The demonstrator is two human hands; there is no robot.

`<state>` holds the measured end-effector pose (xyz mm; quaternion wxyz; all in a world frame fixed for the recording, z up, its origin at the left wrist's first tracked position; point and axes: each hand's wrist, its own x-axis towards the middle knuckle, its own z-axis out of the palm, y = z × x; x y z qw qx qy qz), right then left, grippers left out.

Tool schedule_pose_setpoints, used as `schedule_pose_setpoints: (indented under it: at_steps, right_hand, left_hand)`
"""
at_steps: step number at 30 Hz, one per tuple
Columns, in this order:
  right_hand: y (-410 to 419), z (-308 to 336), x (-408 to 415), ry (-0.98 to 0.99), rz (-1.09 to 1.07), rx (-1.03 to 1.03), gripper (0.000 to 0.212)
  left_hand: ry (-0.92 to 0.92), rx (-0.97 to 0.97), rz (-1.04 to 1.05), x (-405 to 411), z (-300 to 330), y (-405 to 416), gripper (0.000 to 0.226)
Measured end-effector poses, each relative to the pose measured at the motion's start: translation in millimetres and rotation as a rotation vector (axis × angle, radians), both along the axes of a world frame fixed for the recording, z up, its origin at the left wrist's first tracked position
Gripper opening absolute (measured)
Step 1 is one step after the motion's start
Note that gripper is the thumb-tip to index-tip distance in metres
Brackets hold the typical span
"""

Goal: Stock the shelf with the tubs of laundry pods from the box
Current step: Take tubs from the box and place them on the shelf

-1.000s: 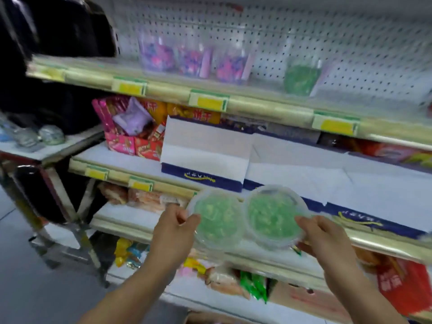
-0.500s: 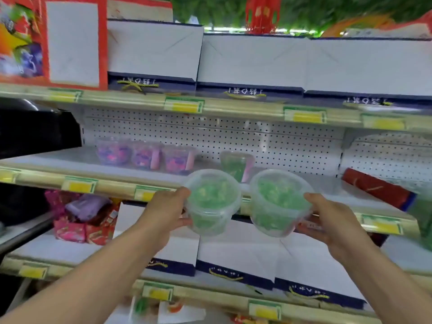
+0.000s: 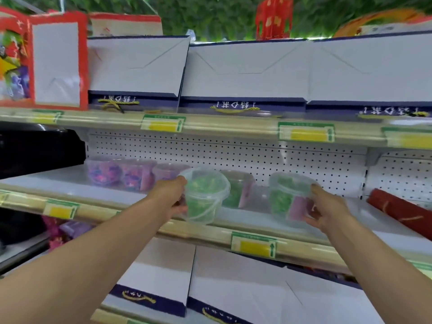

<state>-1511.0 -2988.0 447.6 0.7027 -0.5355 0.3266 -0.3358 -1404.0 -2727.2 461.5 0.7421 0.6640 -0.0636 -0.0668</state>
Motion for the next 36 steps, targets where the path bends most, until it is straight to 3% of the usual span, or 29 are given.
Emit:
schedule_pose_setpoints:
  at_steps: [4,7,10,13,17,20,23,25,28,31,36]
  right_hand:
    - [-7,-14,17,-0.010,-0.045,0.007,0.014]
    - [-5,-21,21,0.122,-0.124,-0.133,0.032]
    - [17,-27,22,0.262,-0.261,-0.577,0.040]
    - [50,-22,33,0.229,-0.165,-1.138,0.035]
    - [63,-11,70,0.359,-0.043,-1.492,0.051]
    - [59,-12,95,0.501,0.051,-1.607,0.058]
    - [56,-14,108,0.596,0.027,-1.699,0.051]
    - [54,-15,110,0.648,-0.076,-1.758,0.044]
    - [48,-18,106,0.629,-0.205,-1.780,0.034]
    - [42,-26,99,0.604,-0.313,-1.822,0.041]
    - [37,-30,87,0.594,-0.346,-1.834,0.048]
  left_hand:
    - [0.028,0.020,0.015,21,-3,-5,0.020]
    - [0.041,0.027,0.028,34,-4,-6,0.022]
    - [0.050,0.030,0.031,44,-4,-6,0.021]
    - [0.053,0.036,0.017,53,-5,-6,0.019]
    - [0.059,0.043,-0.004,63,-7,-7,0.017]
    - [0.055,0.068,-0.004,72,-14,-10,0.020]
    - [0.008,0.113,-0.028,79,-26,-8,0.024]
    - [-0.117,0.192,-0.024,81,-35,-3,0.045]
    - [-0.465,0.383,0.006,71,-42,3,0.069]
    - [-0.699,0.704,0.083,65,-43,-1,0.061]
    - [-0.762,0.825,0.173,70,-42,-23,0.050]
